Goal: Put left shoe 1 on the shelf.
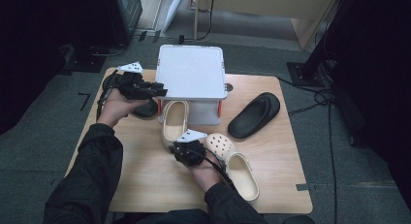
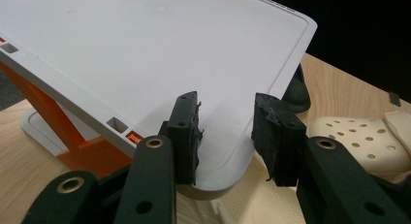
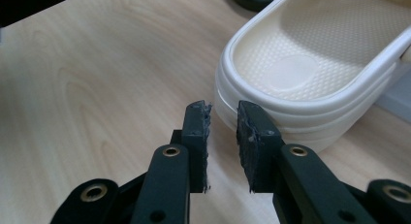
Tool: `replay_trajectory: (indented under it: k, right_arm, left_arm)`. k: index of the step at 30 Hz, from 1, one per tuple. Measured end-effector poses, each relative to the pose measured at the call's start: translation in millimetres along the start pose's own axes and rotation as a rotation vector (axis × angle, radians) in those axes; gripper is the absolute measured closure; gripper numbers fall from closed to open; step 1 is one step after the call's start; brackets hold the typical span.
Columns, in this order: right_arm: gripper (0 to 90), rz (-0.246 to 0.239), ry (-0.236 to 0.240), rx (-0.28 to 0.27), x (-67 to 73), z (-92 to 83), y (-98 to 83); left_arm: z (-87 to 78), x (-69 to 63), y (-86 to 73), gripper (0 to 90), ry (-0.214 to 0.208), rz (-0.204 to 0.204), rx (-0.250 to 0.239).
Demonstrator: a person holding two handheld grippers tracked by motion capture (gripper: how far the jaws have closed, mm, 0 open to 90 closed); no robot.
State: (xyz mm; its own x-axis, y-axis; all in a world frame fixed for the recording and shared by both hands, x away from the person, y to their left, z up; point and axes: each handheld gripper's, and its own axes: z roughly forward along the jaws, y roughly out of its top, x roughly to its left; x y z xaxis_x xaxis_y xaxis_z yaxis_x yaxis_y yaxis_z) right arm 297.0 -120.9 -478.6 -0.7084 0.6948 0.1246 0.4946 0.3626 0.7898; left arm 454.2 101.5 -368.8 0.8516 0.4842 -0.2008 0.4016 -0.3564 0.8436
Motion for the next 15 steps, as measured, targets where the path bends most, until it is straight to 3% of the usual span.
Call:
replay_trajectory:
  k: [5, 15]
  right_arm:
    - [74.7, 0.033, 0.003, -0.008, -7.3, 6.7, 7.7]
    - [73.7, 0.013, -0.037, -0.002, -14.1, 19.5, 18.8]
  left_arm:
    - [-0.1, -0.2, 0.2, 62.7, 0.002, -0.001, 0.002]
    - [-0.1, -0.2, 0.2, 64.1, -0.008, -0.003, 0.006]
